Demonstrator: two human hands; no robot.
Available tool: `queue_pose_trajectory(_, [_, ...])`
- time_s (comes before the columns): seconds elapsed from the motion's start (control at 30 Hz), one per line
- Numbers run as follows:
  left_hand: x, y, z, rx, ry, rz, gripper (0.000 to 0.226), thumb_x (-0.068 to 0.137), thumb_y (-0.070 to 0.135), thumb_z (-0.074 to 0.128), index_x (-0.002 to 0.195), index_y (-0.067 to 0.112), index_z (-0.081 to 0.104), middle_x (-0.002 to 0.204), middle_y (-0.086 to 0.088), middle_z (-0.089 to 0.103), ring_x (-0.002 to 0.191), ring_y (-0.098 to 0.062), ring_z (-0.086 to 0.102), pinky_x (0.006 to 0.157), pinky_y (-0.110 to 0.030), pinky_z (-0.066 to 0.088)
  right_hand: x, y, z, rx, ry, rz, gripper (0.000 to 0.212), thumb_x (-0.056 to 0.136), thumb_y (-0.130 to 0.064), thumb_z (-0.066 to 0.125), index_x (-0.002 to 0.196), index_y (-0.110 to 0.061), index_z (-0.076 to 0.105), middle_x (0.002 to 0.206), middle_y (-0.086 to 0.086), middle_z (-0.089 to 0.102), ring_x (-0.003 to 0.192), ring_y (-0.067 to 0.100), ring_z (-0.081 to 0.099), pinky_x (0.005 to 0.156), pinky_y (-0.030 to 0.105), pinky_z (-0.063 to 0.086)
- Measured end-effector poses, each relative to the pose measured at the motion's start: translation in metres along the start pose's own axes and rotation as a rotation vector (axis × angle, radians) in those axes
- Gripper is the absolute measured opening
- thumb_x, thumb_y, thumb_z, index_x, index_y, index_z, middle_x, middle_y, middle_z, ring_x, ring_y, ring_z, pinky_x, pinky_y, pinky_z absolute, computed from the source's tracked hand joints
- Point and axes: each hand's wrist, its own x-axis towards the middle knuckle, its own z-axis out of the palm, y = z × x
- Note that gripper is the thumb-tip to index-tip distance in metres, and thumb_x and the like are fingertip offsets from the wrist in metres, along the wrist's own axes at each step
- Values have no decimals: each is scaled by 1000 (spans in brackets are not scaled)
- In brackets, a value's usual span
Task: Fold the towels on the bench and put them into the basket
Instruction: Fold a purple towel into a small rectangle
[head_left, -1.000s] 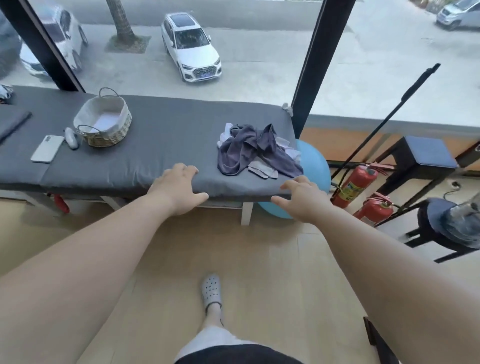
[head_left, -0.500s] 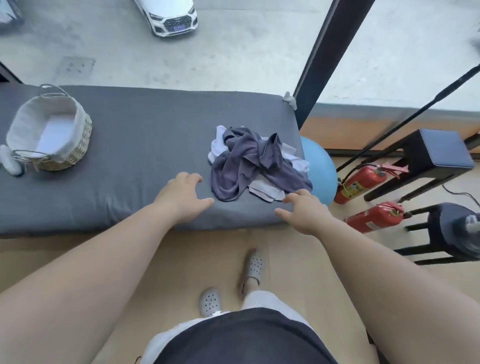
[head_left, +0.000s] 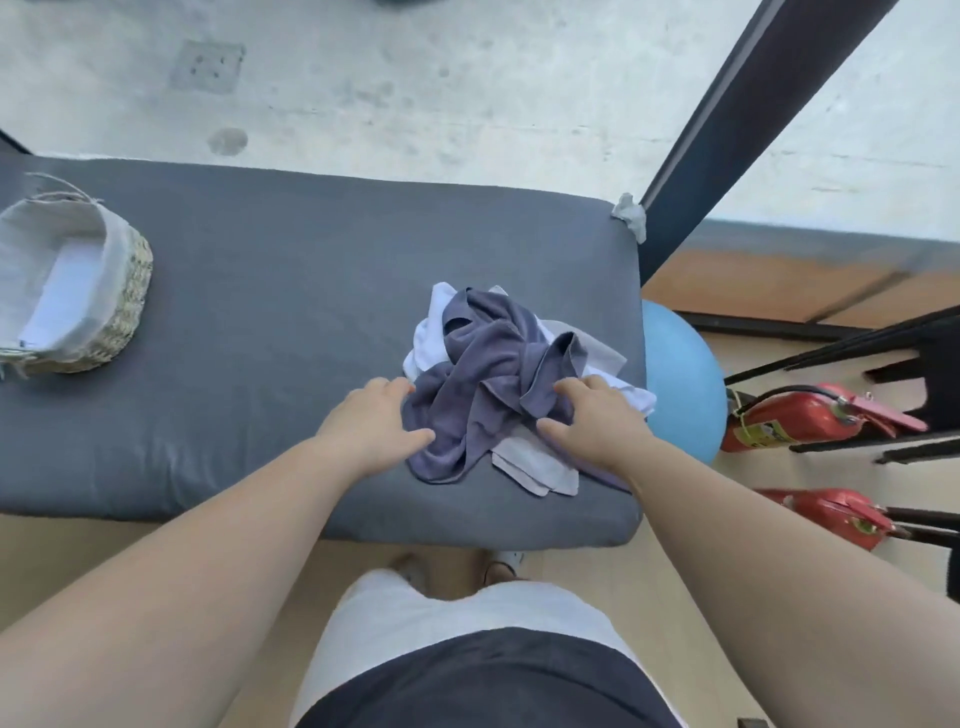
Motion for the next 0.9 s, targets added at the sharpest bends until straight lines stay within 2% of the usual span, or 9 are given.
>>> queue_pose_trajectory(0.17, [45,9,17,-17,-79,-13,60,86,46,65,140,28,47,132,1,58,115,-22,58,89,-36,50,45,7,16,-106,48,-126,77,84,-47,69,151,-45,31,160,5,22,135,32,36,106,45,40])
queue_pose_trajectory(0.27, [73,11,41,-59,-182,-27,52,84,48,64,131,28,54,116,4,64,101,-20,62,86,-37,53,71,7,33,-250,97,-194,76,81,-35,72,148,-44,39,164,7,17,136,33,33,104,46,39])
queue_pose_trajectory(0.37, [94,14,67,-66,-251,-33,48,83,52,64,121,24,55,109,4,64,94,-20,62,77,-34,52,89,11,49,-239,119,-153,56,79,-30,72,133,-36,58,155,5,35,129,33,40,95,45,42])
queue_pose_trajectory(0.47, [108,17,92,-99,-283,-56,42,80,54,67,98,21,51,98,4,60,86,-18,59,67,-33,47,96,19,59,-139,168,-94,39,78,-27,71,117,-28,68,134,3,52,111,35,50,85,45,47])
queue_pose_trajectory(0.53, [117,19,109,-159,-285,-94,42,78,55,69,95,21,49,102,3,58,91,-22,60,73,-36,50,101,23,62,-59,201,-82,26,77,-21,69,103,-24,72,121,2,57,100,35,53,79,44,49])
queue_pose_trajectory(0.63, [122,24,127,-151,-245,-111,41,80,53,66,107,25,55,115,-1,47,102,-28,56,86,-41,51,107,27,64,63,232,-70,6,80,-18,66,82,-17,71,110,1,62,92,33,54,72,43,51])
queue_pose_trajectory(0.7, [123,28,135,-152,-189,-138,30,85,49,65,107,30,58,115,-1,43,103,-28,54,88,-42,50,107,28,63,172,236,-65,6,85,-16,63,82,-18,68,107,-3,63,94,29,56,74,43,51])
queue_pose_trajectory(0.77, [124,33,139,-201,-109,-187,9,90,36,61,93,28,62,109,-1,44,96,-29,54,84,-42,50,105,28,59,298,242,-83,7,89,-16,60,85,-20,63,103,-7,62,98,23,55,80,44,50])
queue_pose_trajectory(0.9, [121,40,135,-352,-60,-205,17,95,18,48,81,20,57,99,-6,55,81,-28,53,64,-37,43,90,29,45,393,245,-92,4,91,-14,62,89,-16,65,106,-5,60,103,20,54,90,35,45])
